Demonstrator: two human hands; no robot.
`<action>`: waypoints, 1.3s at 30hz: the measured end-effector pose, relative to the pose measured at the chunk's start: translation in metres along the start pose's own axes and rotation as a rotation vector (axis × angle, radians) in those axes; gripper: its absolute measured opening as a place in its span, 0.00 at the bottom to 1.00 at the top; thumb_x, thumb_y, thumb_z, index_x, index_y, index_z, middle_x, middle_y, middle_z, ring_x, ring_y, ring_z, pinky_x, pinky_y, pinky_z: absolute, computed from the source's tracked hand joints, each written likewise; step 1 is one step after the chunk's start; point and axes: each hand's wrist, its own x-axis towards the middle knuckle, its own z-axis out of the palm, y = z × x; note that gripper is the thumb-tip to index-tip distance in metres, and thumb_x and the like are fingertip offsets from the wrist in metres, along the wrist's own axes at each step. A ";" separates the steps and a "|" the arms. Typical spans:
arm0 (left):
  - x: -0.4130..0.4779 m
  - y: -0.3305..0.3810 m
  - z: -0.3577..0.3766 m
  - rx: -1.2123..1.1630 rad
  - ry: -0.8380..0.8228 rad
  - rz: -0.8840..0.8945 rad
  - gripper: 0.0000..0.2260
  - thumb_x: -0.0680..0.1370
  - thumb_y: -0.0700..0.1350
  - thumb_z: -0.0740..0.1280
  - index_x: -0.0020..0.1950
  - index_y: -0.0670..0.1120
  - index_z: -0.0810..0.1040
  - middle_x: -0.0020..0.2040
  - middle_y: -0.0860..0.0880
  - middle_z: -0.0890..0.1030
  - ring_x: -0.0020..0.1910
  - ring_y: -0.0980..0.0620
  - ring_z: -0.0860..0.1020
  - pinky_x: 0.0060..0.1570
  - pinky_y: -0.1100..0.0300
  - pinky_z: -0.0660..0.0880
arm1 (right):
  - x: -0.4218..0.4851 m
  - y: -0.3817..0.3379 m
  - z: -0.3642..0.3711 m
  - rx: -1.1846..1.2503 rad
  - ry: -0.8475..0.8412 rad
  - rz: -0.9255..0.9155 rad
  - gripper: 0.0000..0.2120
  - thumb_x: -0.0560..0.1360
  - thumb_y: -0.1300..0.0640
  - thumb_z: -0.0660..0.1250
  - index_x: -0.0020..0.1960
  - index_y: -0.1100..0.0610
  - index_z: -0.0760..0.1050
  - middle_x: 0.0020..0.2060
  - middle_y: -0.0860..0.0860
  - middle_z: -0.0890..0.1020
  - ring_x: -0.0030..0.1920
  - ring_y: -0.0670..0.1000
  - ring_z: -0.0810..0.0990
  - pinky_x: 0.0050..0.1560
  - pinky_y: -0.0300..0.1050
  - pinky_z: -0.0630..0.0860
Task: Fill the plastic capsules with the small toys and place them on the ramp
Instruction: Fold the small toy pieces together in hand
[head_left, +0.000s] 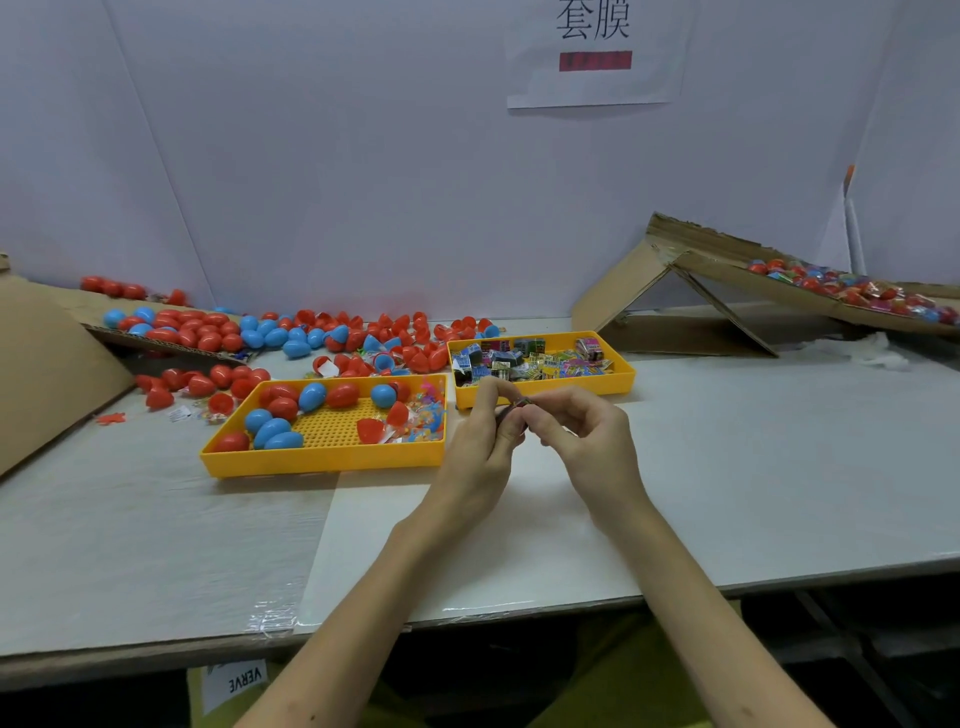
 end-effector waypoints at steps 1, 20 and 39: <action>-0.001 0.000 0.000 -0.009 -0.004 0.005 0.06 0.85 0.43 0.58 0.52 0.55 0.65 0.32 0.64 0.76 0.35 0.58 0.71 0.41 0.60 0.66 | 0.000 0.000 0.000 0.003 0.005 0.003 0.03 0.75 0.60 0.73 0.46 0.53 0.82 0.40 0.48 0.86 0.43 0.47 0.84 0.45 0.39 0.80; -0.004 0.005 -0.006 0.062 0.015 -0.003 0.06 0.79 0.47 0.60 0.47 0.46 0.73 0.34 0.48 0.80 0.33 0.53 0.77 0.46 0.43 0.76 | 0.000 0.007 0.000 -0.134 0.108 -0.081 0.08 0.78 0.61 0.69 0.45 0.49 0.78 0.40 0.48 0.83 0.43 0.51 0.81 0.45 0.44 0.79; 0.001 0.014 -0.007 -0.120 0.116 -0.076 0.09 0.75 0.44 0.70 0.39 0.40 0.78 0.33 0.45 0.80 0.33 0.46 0.80 0.34 0.51 0.79 | 0.002 0.002 -0.004 0.194 -0.003 0.111 0.08 0.75 0.65 0.70 0.43 0.54 0.83 0.37 0.49 0.85 0.42 0.46 0.82 0.45 0.36 0.78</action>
